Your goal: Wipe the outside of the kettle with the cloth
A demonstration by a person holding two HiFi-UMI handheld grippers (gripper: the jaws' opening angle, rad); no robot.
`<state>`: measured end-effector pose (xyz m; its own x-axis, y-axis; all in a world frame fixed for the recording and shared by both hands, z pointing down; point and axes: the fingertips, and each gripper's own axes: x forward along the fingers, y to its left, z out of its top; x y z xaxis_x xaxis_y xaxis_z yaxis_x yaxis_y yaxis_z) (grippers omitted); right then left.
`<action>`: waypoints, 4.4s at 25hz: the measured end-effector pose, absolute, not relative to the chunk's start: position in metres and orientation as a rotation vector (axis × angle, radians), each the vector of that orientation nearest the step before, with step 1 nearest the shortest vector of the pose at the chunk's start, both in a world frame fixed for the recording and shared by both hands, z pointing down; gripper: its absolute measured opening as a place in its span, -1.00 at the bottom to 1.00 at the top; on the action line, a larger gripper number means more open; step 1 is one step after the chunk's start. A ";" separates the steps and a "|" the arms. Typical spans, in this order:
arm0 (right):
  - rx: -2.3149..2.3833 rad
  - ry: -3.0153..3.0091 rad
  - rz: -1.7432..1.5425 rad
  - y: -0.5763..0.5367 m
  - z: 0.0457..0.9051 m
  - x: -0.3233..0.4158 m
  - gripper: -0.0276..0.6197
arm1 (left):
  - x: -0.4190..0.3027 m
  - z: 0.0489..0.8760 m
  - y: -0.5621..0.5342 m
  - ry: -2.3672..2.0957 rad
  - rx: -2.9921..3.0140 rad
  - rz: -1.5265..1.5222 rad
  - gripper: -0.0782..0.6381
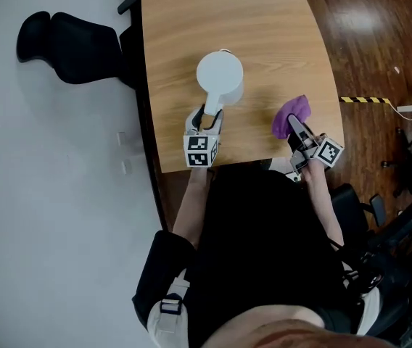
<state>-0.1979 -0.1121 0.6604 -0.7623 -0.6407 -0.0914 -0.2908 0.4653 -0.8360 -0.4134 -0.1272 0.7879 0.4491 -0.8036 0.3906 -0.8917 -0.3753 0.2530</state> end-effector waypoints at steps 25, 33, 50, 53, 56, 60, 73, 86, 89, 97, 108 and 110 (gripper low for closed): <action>-0.836 2.278 -1.104 -0.055 0.619 -0.084 -0.74 | -0.396 0.744 -0.263 -1.265 2.426 0.717 -0.40; -1.031 2.297 -1.074 -0.043 0.628 -0.144 -0.74 | -0.444 0.754 -0.376 -1.172 2.498 0.705 -0.40; -1.119 2.292 -1.116 -0.051 0.627 -0.179 -0.74 | -0.476 0.721 -0.445 -1.271 2.428 0.601 -0.36; -1.113 2.299 -1.123 -0.057 0.632 -0.190 -0.74 | -0.480 0.727 -0.446 -1.265 2.439 0.595 -0.34; -1.104 2.302 -1.130 -0.056 0.628 -0.194 -0.74 | -0.486 0.721 -0.444 -1.284 2.432 0.573 -0.20; -1.070 2.290 -1.127 -0.052 0.620 -0.185 -0.74 | -0.492 0.714 -0.427 -1.290 2.407 0.455 -0.01; -0.688 2.299 -1.165 -0.042 0.610 -0.199 -0.74 | -0.574 0.703 -0.172 -1.247 2.126 -0.781 -0.52; -0.179 2.231 -1.069 0.105 0.516 -0.088 -0.73 | -0.373 0.548 0.157 -1.092 2.238 -1.039 -0.78; -0.162 2.229 -1.058 0.108 0.520 -0.092 -0.73 | -0.361 0.532 0.167 -1.056 2.292 -1.048 -0.78; -0.198 2.155 -0.983 0.096 0.500 -0.075 -0.73 | -0.323 0.495 0.147 -0.902 2.427 -1.056 -0.78; -0.292 2.195 -0.938 0.110 0.482 -0.105 -0.73 | -0.311 0.487 0.160 -0.748 2.428 -1.035 -0.78; -0.300 2.239 -0.909 0.117 0.480 -0.122 -0.73 | -0.319 0.493 0.162 -0.743 2.437 -1.017 -0.78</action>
